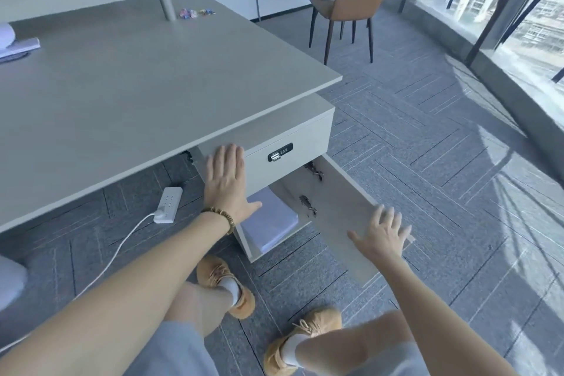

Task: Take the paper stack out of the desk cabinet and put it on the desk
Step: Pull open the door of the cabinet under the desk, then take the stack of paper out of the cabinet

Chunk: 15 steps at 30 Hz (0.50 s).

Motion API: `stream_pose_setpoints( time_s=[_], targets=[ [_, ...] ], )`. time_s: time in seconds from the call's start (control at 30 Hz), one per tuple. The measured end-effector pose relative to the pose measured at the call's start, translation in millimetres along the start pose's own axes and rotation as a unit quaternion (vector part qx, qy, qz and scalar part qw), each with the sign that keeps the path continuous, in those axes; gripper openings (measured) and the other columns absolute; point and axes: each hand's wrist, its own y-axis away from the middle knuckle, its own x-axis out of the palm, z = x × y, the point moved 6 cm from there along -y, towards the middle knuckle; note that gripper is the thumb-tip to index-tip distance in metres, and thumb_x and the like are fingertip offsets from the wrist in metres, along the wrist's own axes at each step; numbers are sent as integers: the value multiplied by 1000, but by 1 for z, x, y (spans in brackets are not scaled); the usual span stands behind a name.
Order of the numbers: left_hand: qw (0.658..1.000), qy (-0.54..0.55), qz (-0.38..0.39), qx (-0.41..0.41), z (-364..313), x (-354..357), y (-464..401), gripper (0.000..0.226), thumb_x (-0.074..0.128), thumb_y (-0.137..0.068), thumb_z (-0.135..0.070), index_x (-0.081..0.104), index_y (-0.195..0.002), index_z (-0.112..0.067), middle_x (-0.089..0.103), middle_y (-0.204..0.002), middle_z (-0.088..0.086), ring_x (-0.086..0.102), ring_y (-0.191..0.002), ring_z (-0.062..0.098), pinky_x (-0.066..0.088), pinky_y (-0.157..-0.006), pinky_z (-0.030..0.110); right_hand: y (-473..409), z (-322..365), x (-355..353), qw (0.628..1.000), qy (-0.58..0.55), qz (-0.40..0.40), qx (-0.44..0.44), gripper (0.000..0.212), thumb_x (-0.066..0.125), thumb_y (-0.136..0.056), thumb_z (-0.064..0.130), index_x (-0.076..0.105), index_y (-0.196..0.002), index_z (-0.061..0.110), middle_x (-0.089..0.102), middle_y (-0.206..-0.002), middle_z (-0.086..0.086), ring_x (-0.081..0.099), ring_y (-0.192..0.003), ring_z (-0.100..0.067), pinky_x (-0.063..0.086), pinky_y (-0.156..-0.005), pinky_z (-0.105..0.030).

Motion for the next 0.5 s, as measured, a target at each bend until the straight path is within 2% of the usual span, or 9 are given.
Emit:
stream_pose_setpoints(
  time_s=[0.1,0.2,0.33,0.43,0.5],
  targets=[
    [999,24,-20,-12,0,3,-2,122,78,-56,-60,25,-149,-2,29,-158,17,21,-147,38,13,-120,56,-12,4,-3,1000,12,-21,12,110,48,-83,73,7,-158,4,13,-166,-23,8,-153,-43,12,-120,-63],
    [997,40,-53,-38,-4,7,-2,106,78,-64,-44,29,-148,-2,32,-156,17,24,-146,37,14,-119,58,-30,8,-2,999,11,-46,24,108,48,-81,73,13,-158,5,18,-165,-23,11,-152,-43,13,-118,-66],
    [987,89,-97,-91,-22,20,0,96,69,-71,-32,24,-150,-1,24,-159,20,14,-149,38,13,-115,68,-50,25,7,999,12,-50,9,113,45,-80,76,9,-159,4,8,-166,-27,-1,-154,-43,1,-118,-68],
    [976,157,-116,-99,-44,43,7,92,65,-78,-31,20,-152,-2,8,-162,25,2,-150,40,14,-114,68,-53,51,14,993,-5,-103,-60,99,47,-86,67,16,-159,6,8,-166,-27,-2,-155,-41,-2,-121,-62],
    [969,203,-87,-106,-61,81,16,87,62,-82,-30,19,-152,-2,6,-162,26,2,-151,38,13,-117,65,-55,77,29,983,-29,-115,-139,87,48,-93,58,22,-158,7,13,-167,-23,3,-156,-37,0,-124,-55]
  ],
)
